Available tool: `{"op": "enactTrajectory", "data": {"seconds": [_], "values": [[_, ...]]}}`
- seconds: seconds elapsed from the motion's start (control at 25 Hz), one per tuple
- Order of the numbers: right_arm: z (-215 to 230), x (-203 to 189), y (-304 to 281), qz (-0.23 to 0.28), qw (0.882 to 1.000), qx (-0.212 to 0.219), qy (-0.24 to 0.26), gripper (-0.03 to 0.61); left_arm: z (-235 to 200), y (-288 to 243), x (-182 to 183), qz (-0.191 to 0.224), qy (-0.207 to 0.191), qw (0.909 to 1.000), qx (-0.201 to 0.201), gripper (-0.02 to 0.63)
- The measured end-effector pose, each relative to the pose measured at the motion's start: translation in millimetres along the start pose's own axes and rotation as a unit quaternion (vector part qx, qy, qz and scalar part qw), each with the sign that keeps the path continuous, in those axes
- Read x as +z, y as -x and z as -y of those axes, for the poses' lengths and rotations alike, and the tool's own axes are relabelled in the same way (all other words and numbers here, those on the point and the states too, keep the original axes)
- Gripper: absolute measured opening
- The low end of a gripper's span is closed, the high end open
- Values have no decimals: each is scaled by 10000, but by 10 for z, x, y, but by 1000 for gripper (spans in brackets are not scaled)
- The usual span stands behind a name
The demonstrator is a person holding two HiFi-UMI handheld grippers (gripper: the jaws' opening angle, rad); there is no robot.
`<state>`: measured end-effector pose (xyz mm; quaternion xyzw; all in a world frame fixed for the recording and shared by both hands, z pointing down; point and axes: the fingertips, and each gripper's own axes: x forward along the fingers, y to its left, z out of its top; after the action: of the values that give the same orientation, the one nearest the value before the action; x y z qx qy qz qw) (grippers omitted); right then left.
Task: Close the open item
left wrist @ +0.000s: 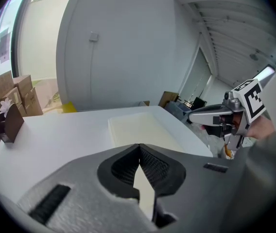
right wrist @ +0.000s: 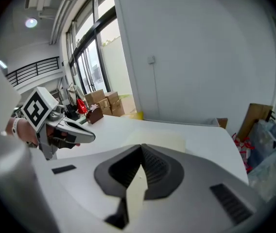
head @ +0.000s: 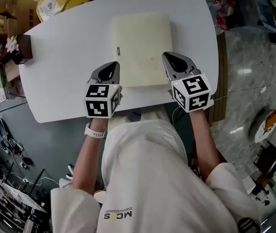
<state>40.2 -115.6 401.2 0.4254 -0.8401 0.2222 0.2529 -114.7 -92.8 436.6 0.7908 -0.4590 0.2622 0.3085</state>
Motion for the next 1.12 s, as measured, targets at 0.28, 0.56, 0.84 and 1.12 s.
{"op": "enactTrajectory", "data": {"seconds": [0.28, 0.56, 0.84, 1.12], "values": [[-94, 365, 565, 679, 9973, -220, 197, 15, 97, 498, 338, 728, -14, 9973, 82, 25], [-76, 653, 1179, 1306, 9896, -519, 295, 15, 174, 1031, 683, 1560, 345, 9871, 133, 25], [-81, 786, 1529, 1885, 9782, -724, 479, 15, 337, 1265, 792, 1882, 62, 9821, 107, 25], [-151, 745, 1638, 2020, 9750, -761, 533, 15, 470, 1491, 874, 2179, -178, 9757, 156, 25]]}}
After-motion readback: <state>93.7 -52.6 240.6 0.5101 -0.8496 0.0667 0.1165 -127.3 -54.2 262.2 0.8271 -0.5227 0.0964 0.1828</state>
